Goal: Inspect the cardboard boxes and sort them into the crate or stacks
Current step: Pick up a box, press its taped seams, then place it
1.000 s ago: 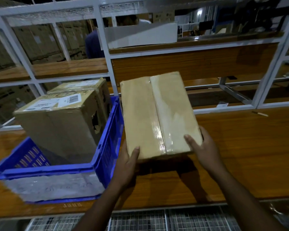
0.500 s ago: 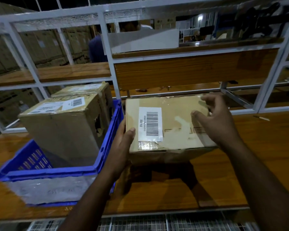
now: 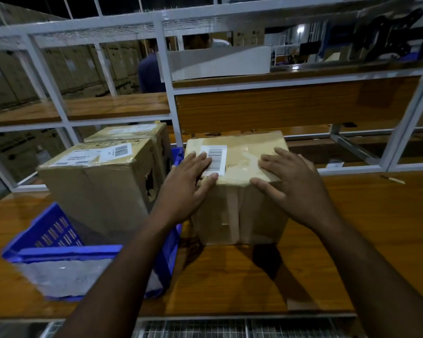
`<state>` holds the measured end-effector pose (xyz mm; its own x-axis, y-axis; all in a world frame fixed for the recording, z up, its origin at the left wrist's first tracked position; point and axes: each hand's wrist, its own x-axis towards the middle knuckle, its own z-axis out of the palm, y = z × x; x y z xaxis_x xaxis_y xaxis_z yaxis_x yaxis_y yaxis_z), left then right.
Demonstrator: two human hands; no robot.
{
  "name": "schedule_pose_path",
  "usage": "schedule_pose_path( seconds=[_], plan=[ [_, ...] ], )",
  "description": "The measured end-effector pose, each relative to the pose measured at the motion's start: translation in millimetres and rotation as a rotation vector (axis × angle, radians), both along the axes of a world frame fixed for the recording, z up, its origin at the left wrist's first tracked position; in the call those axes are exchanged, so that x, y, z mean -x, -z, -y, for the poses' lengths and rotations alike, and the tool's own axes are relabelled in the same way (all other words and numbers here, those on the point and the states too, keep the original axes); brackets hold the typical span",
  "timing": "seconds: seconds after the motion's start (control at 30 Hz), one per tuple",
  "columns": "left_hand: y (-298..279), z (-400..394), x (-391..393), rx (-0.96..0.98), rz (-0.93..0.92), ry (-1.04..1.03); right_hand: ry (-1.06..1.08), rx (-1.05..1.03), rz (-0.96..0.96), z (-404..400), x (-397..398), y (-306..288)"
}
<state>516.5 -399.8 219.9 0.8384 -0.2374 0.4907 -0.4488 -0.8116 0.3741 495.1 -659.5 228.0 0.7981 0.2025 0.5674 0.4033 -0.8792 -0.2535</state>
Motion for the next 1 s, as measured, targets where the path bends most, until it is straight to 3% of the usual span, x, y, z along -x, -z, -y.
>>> schedule_pose_path(
  seconds=[0.17,0.53,0.7,0.8,1.0],
  plan=[
    [1.9,-5.3,-15.6,-0.223,-0.023,0.128,0.017,0.054,-0.112,4.6,-9.2,7.5],
    [9.0,-0.5,-36.9,-0.019,0.041,0.097,0.010,-0.033,-0.075,1.2,-32.0,13.5],
    [37.9,-3.1,-28.4,0.358,0.062,0.076,0.060,-0.188,0.002,4.2,-26.6,22.4],
    [62.7,-2.3,-17.7,0.735,-0.169,0.065,0.064,-0.219,0.033,7.2,-27.8,23.4],
    [116.2,2.7,-6.4,1.031,-0.495,-0.149,0.070,-0.277,0.130,10.8,-26.4,25.4]
  ],
)
